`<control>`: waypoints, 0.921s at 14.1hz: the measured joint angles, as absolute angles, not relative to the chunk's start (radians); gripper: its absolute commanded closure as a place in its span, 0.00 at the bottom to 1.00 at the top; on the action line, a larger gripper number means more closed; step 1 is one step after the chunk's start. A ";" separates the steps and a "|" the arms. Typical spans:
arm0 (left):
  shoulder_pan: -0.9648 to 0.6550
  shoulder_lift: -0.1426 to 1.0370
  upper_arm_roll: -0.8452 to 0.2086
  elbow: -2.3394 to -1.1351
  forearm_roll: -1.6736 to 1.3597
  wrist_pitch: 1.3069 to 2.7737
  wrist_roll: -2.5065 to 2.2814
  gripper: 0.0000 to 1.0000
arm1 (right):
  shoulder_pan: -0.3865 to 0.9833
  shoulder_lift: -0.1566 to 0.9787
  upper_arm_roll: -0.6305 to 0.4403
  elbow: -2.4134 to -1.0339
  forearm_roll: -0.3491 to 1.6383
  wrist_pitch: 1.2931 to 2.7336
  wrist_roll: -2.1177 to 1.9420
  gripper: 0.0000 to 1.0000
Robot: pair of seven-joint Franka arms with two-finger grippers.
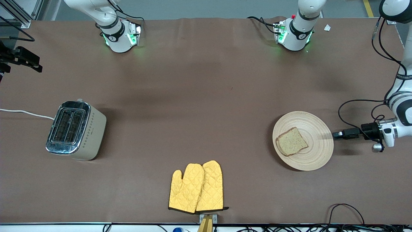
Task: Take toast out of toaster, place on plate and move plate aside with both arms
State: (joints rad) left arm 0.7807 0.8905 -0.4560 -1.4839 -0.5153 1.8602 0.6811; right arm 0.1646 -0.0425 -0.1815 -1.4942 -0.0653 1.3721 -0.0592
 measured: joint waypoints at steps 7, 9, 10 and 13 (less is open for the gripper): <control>0.685 0.808 -0.485 -1.282 -0.389 1.715 0.462 0.00 | 0.165 -0.043 -0.182 -1.494 -0.065 1.372 -0.059 0.00; 0.656 0.747 -0.492 -1.268 -0.348 1.705 0.368 0.00 | 0.164 -0.042 -0.182 -1.494 -0.065 1.372 -0.059 0.00; 0.629 0.707 -0.494 -1.263 -0.323 1.702 0.309 0.00 | 0.164 -0.042 -0.182 -1.494 -0.065 1.372 -0.059 0.00; 0.521 0.571 -0.496 -1.259 -0.224 1.692 0.094 0.00 | 0.164 -0.043 -0.182 -1.494 -0.065 1.372 -0.059 0.00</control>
